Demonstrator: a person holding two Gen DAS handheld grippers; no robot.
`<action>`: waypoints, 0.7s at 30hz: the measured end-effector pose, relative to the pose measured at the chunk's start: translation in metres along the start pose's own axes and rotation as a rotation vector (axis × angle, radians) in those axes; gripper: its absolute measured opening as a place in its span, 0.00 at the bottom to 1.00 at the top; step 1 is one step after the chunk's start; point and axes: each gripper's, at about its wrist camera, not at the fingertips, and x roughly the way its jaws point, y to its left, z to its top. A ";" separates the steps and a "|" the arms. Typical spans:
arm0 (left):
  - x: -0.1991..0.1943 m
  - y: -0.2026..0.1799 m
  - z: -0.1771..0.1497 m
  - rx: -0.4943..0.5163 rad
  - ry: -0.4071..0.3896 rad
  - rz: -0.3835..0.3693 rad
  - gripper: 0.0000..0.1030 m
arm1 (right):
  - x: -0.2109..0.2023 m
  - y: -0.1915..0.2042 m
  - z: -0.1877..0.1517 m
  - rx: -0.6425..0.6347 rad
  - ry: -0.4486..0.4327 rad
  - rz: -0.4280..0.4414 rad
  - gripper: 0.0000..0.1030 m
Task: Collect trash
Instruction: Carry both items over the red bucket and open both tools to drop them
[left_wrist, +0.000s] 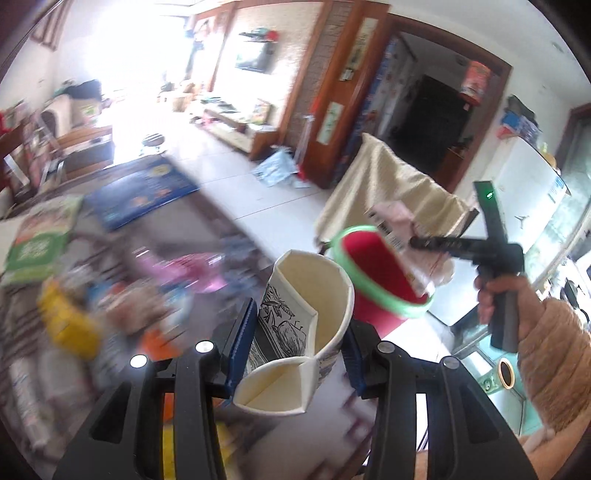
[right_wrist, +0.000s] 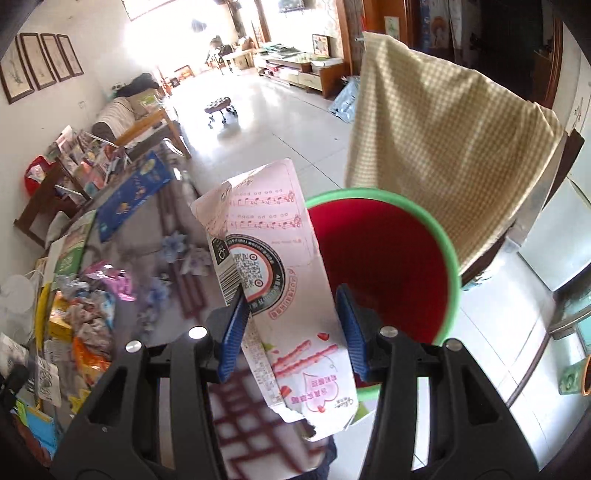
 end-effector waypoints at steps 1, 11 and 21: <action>0.013 -0.014 0.009 0.003 0.003 -0.015 0.40 | 0.006 -0.007 0.002 -0.006 0.017 -0.004 0.46; 0.125 -0.105 0.055 0.027 0.091 -0.157 0.40 | 0.014 -0.072 0.018 0.038 0.004 -0.019 0.72; 0.210 -0.147 0.066 0.017 0.216 -0.222 0.40 | -0.028 -0.118 0.024 0.091 -0.101 -0.083 0.76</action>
